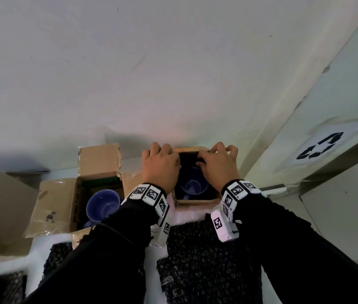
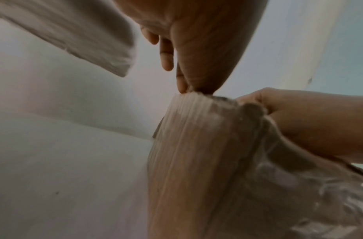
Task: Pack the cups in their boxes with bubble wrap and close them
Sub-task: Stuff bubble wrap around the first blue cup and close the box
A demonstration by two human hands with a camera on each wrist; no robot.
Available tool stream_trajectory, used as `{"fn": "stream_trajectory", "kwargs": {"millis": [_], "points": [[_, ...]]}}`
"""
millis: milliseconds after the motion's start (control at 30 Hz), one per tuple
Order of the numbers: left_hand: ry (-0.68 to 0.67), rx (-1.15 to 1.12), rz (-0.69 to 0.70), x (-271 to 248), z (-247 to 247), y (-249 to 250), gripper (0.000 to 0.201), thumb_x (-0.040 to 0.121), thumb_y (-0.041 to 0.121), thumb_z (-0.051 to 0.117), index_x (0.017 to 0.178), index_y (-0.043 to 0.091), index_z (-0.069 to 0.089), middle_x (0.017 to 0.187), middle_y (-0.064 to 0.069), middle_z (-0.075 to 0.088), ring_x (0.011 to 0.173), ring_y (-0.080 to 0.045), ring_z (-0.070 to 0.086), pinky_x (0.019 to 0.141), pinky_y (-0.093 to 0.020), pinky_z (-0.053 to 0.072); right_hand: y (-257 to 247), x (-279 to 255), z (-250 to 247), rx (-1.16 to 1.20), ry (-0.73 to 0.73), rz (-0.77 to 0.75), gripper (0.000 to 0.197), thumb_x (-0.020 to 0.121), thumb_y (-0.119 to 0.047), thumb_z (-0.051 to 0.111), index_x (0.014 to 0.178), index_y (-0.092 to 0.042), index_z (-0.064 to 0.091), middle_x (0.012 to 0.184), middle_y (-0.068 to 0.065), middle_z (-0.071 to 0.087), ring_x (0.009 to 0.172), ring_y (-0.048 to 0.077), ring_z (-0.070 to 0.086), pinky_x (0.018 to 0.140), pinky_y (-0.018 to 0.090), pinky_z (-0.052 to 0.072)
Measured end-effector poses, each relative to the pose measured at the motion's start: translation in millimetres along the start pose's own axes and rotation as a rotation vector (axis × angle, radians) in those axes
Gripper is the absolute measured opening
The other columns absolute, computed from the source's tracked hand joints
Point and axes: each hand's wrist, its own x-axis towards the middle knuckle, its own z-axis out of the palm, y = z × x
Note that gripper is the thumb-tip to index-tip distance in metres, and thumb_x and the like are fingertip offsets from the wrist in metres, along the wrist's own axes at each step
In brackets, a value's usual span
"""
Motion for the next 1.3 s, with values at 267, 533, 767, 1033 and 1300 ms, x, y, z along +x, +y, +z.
{"fn": "stream_trajectory", "kwargs": {"millis": [267, 533, 767, 1033, 1300], "points": [[-0.065, -0.007, 0.197, -5.6, 1.6, 2.4, 0.048, 0.068, 0.065, 0.058, 0.097, 0.027, 0.062, 0.102, 0.004, 0.058, 0.097, -0.026, 0.046, 0.079, -0.039, 0.035, 0.5, 2.4, -0.3, -0.081, 0.022, 0.002, 0.021, 0.07, -0.012, 0.065, 0.081, -0.03, 0.065, 0.081, -0.011, 0.065, 0.092, 0.021, 0.051, 0.084, 0.04, 0.021], [-0.081, 0.038, 0.083, 11.6, -1.7, 3.8, 0.021, 0.089, 0.027, 0.051, 0.106, 0.031, 0.064, 0.102, 0.008, 0.066, 0.105, -0.023, 0.044, 0.082, -0.035, 0.025, 1.7, -6.7, -11.8, -0.14, -0.197, -0.11, 0.026, 0.074, -0.036, 0.05, 0.091, -0.026, 0.067, 0.091, -0.013, 0.062, 0.115, 0.02, 0.036, 0.098, 0.047, 0.012], [-0.084, 0.115, 0.11, 14.9, 7.5, 6.8, 0.027, 0.093, 0.039, 0.045, 0.088, 0.028, 0.07, 0.093, 0.012, 0.066, 0.102, -0.022, 0.041, 0.081, -0.036, 0.025, 8.0, -12.5, -10.9, -0.164, -0.147, -0.112, 0.025, 0.075, -0.01, 0.054, 0.095, -0.025, 0.056, 0.094, -0.01, 0.063, 0.115, 0.023, 0.039, 0.098, 0.046, 0.012], [0.006, 0.1, 0.22, 4.5, 17.2, 3.5, 0.041, 0.091, 0.043, 0.039, 0.123, 0.02, 0.051, 0.101, -0.001, 0.07, 0.094, -0.028, 0.046, 0.078, -0.042, 0.029, 5.7, -9.1, -8.5, -0.177, -0.137, -0.136, 0.034, 0.083, -0.021, 0.049, 0.117, -0.028, 0.053, 0.105, -0.005, 0.067, 0.121, 0.028, 0.039, 0.107, 0.054, 0.004], [0.036, 0.092, 0.224, -3.4, 17.2, 2.5, 0.041, 0.09, 0.04, 0.034, 0.113, 0.017, 0.058, 0.1, -0.003, 0.067, 0.09, -0.027, 0.045, 0.077, -0.042, 0.03, 3.9, -10.1, -20.5, -0.244, -0.206, -0.155, 0.022, 0.088, -0.02, 0.047, 0.103, -0.025, 0.062, 0.11, -0.005, 0.06, 0.123, 0.027, 0.034, 0.108, 0.056, -0.005]]}}
